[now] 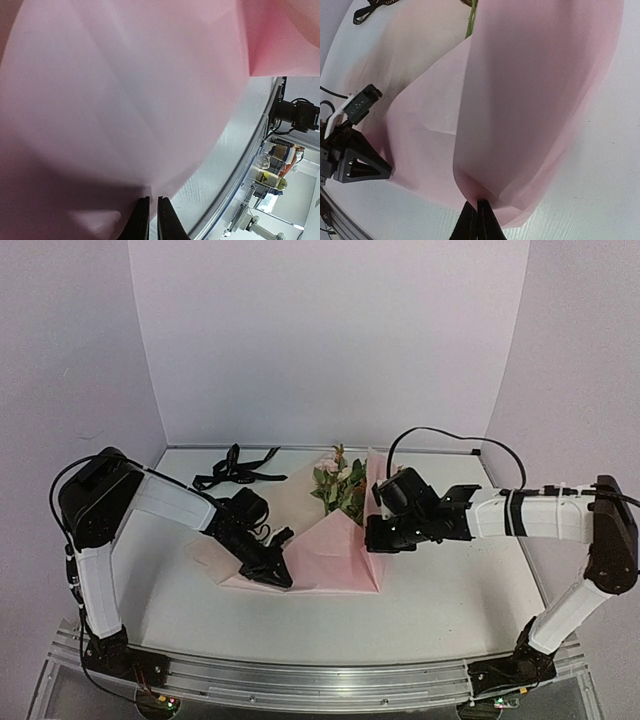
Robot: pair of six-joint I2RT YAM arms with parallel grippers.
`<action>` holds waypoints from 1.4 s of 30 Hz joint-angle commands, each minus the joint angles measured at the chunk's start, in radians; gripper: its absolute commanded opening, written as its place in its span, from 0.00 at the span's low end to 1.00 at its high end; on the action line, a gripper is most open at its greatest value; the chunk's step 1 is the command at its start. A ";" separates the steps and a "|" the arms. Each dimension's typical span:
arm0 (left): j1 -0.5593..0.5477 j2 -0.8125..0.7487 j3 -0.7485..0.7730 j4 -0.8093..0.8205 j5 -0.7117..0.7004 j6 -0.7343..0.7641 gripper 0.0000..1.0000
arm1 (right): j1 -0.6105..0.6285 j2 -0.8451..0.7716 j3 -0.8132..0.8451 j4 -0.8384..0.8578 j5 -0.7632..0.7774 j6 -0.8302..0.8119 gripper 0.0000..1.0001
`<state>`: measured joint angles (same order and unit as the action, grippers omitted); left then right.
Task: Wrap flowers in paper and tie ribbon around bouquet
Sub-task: Fold the one-fourth-folded wrapping paper at the center of the board.
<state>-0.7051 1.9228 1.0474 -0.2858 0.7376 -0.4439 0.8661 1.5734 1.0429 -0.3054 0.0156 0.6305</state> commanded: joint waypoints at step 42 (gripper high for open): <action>0.128 0.084 0.425 0.140 -0.056 -0.109 0.40 | -0.003 0.448 0.229 0.153 -0.195 0.120 0.00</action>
<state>-0.5987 1.9133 1.2838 -0.1800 0.6765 -0.5562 0.8642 2.0140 1.2457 -0.1680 -0.1783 0.7645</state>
